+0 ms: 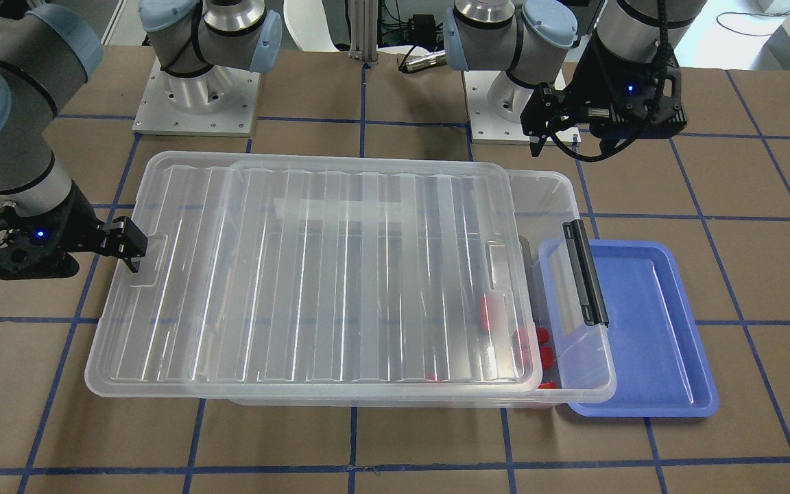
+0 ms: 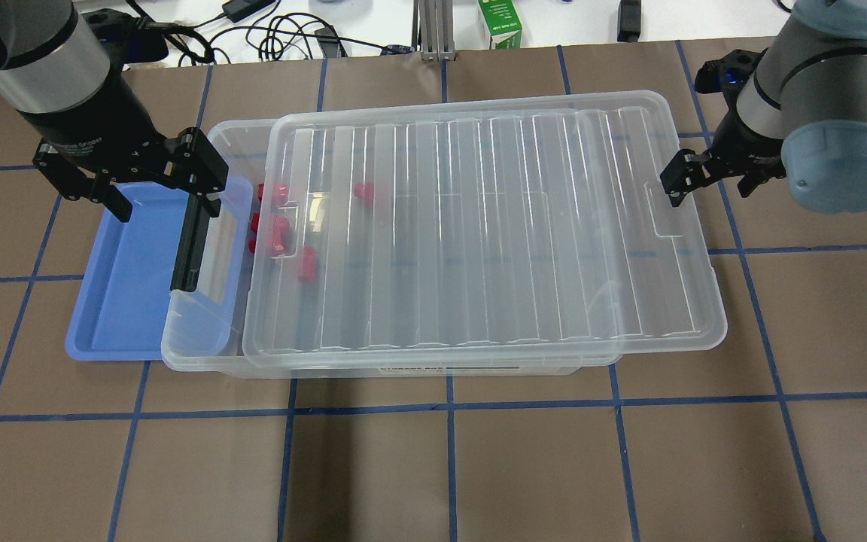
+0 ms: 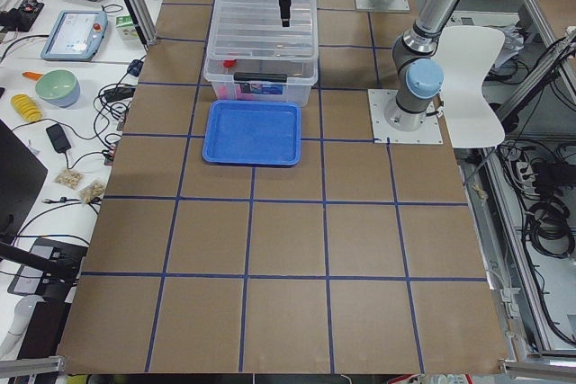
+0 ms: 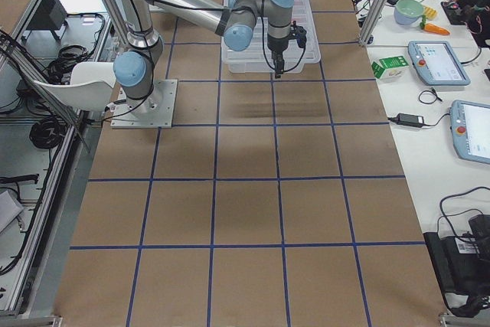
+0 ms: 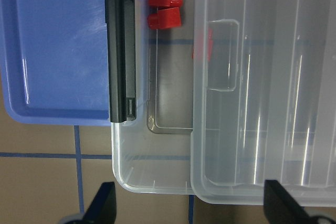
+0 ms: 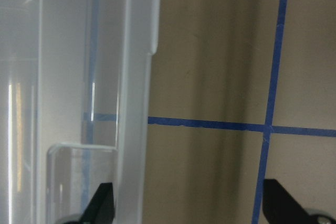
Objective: Place red block in blue tray from box
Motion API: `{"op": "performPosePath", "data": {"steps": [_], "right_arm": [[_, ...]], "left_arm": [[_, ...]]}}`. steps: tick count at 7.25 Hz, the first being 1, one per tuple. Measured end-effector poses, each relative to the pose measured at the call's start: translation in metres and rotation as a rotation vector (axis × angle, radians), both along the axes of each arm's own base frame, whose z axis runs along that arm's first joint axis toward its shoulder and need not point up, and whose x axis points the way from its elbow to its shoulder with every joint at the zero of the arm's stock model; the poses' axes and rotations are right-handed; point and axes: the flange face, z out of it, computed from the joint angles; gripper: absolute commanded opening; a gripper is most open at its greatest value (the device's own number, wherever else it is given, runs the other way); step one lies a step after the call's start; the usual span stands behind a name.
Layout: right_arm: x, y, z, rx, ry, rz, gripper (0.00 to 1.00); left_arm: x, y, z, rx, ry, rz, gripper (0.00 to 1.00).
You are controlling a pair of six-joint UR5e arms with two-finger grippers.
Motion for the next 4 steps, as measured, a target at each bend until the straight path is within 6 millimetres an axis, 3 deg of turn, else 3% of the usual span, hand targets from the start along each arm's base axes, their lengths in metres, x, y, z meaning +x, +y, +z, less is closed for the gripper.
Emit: {"op": "performPosePath", "data": {"steps": [4], "right_arm": [[-0.061, 0.003, 0.003, 0.001, 0.009, 0.046, 1.00]], "left_arm": [[0.003, -0.009, -0.004, -0.029, -0.002, -0.001, 1.00]]}}
